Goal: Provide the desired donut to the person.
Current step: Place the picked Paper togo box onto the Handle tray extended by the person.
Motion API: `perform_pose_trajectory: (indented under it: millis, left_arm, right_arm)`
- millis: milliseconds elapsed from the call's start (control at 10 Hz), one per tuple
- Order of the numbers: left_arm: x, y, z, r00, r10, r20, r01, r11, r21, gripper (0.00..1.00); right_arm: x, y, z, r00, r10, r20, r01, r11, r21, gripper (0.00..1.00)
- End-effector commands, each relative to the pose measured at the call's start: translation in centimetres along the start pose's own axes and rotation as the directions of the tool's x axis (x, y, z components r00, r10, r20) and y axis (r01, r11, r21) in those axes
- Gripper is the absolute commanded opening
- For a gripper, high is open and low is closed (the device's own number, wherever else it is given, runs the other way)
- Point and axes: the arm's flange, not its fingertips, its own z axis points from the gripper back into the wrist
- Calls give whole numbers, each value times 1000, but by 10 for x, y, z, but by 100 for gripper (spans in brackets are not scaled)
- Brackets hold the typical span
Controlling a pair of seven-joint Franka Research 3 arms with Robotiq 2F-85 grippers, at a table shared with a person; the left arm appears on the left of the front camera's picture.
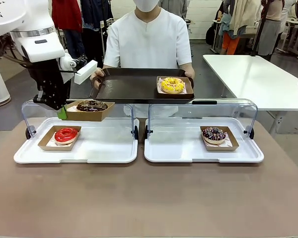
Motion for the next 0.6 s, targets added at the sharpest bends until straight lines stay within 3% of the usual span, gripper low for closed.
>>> perform_pose_trajectory:
  millis: [0,200,500]
  left_arm:
    - [2,2,9,1000,14,-24,-13,1000,22,1]
    - [10,-8,44,999,20,-48,-16,995,95,1]
    - [29,14,81,998,5,-58,5,985,170,1]
  right_arm:
    - [0,0,0,1000,1,2,-1,1000,0,100]
    - [0,0,0,1000,1,2,-1,1000,0,100]
    - [0,0,0,1000,1,2,-1,1000,0,100]
